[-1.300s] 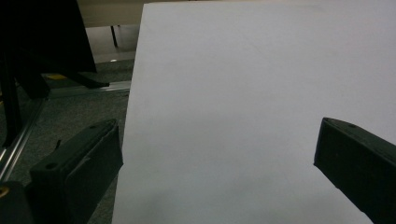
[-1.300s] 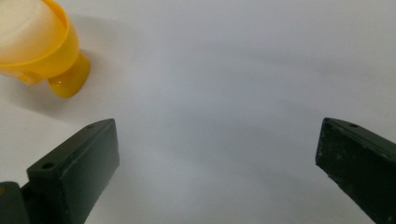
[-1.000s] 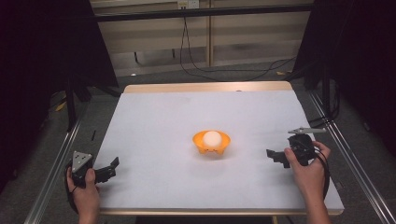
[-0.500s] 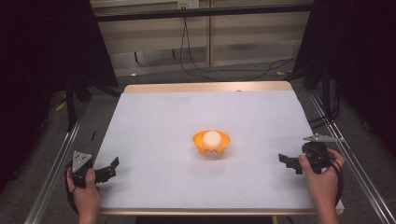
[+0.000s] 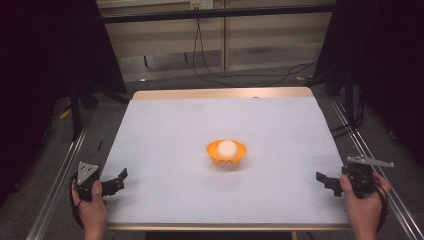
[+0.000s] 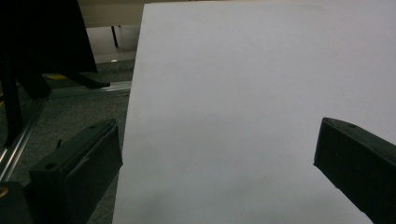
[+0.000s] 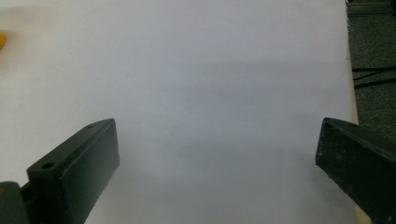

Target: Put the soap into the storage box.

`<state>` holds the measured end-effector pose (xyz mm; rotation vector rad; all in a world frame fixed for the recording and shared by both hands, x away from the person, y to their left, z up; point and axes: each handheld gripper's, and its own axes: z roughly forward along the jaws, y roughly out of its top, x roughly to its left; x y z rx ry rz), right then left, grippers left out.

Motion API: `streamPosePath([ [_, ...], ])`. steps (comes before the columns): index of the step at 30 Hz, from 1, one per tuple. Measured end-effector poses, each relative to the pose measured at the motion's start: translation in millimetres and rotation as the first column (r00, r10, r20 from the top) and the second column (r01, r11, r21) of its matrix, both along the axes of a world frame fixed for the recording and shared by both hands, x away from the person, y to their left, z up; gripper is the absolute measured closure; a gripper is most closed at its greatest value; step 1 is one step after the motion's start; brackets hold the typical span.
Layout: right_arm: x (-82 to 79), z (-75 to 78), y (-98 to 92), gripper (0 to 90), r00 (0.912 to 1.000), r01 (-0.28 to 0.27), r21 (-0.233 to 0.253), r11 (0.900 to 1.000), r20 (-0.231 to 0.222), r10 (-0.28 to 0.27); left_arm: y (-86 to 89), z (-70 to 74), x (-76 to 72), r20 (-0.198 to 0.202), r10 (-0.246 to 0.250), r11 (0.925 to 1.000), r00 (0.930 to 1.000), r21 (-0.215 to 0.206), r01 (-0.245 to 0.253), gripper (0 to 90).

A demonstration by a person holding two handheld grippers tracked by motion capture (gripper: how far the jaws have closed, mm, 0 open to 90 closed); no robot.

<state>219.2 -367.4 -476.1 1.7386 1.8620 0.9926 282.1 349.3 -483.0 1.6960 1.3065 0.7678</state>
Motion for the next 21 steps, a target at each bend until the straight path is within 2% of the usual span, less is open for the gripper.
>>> streamPosePath([
  [3,-6.6,-0.9,-5.5,0.0,0.9999,0.008,0.017,1.000,0.015,-0.008,-0.1,0.0,0.0,0.001,-0.001,1.0000,1.0000,0.002,0.001,0.9],
  [8,-15.6,0.8,-12.1,0.0,0.9987,-0.007,-0.006,1.000,0.050,0.007,-0.7,0.1,-0.1,0.001,0.001,0.9999,1.0000,0.011,-0.001,0.9],
  [10,-19.8,-0.5,-15.8,0.0,0.9979,-0.003,0.001,1.000,0.064,0.003,-0.9,0.0,-0.1,0.002,-0.006,0.9999,1.0000,0.011,0.006,0.9],
  [15,-30.9,-3.6,-23.2,0.0,0.9912,-0.001,0.074,0.997,0.132,-0.009,-1.1,0.0,-0.7,0.004,-0.002,1.0000,1.0000,0.010,0.002,1.0],
  [21,-37.5,-11.6,-32.1,0.0,0.9819,-0.002,0.172,0.985,0.187,-0.031,-0.3,0.0,-0.1,0.002,-0.003,1.0000,1.0000,0.006,0.003,0.9],
])
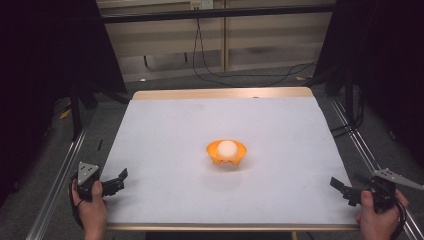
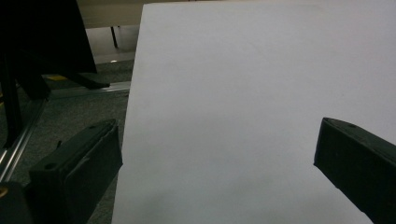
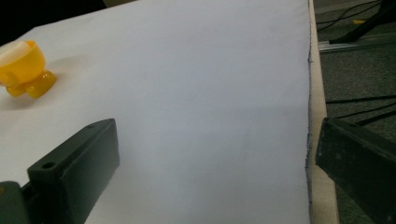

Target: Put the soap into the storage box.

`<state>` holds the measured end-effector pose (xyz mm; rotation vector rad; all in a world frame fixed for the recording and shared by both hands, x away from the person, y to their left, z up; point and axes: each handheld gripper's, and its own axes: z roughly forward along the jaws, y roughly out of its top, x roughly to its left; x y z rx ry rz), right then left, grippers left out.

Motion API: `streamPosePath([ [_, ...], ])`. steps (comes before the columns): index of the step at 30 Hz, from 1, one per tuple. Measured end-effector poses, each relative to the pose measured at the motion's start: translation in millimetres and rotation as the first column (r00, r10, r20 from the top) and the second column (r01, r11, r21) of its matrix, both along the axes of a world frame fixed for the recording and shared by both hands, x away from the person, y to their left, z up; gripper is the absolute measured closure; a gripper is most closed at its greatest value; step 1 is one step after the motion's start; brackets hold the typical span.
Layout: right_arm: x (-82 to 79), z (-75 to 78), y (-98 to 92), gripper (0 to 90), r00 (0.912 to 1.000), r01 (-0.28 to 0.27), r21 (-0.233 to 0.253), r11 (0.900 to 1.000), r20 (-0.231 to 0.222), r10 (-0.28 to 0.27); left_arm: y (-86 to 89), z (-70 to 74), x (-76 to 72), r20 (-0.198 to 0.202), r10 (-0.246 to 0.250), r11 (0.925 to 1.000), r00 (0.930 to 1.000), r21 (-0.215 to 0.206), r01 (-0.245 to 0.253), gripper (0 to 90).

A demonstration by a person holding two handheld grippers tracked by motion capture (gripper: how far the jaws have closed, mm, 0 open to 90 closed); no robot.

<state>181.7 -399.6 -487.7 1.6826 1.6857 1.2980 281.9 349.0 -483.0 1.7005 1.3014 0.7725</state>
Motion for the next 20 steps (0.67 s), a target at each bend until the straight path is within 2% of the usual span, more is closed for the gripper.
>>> streamPosePath([
  [2,-1.8,-0.4,0.5,0.4,0.9999,0.012,0.008,1.000,0.007,-0.012,0.3,0.0,0.1,0.000,-0.002,1.0000,1.0000,-0.001,0.002,0.9],
  [5,-2.8,0.0,5.0,1.2,0.9996,0.021,-0.032,0.999,0.019,-0.020,0.2,0.1,0.1,0.000,0.000,1.0000,1.0000,0.004,0.000,0.9],
  [8,-1.7,0.3,9.4,1.2,0.9997,0.024,-0.067,0.997,0.007,-0.023,-0.2,0.1,0.0,0.000,0.004,1.0000,1.0000,0.007,-0.004,0.9],
  [16,-2.4,0.1,10.9,1.2,0.9992,0.039,-0.066,0.997,0.008,-0.039,-0.4,-0.1,0.5,-0.003,0.001,1.0000,1.0000,-0.001,-0.001,0.9],
  [20,-1.6,-0.2,11.6,0.9,0.9996,0.029,-0.075,0.997,0.009,-0.028,-0.2,0.0,0.7,-0.007,-0.001,1.0000,1.0000,-0.001,0.001,0.9],
])
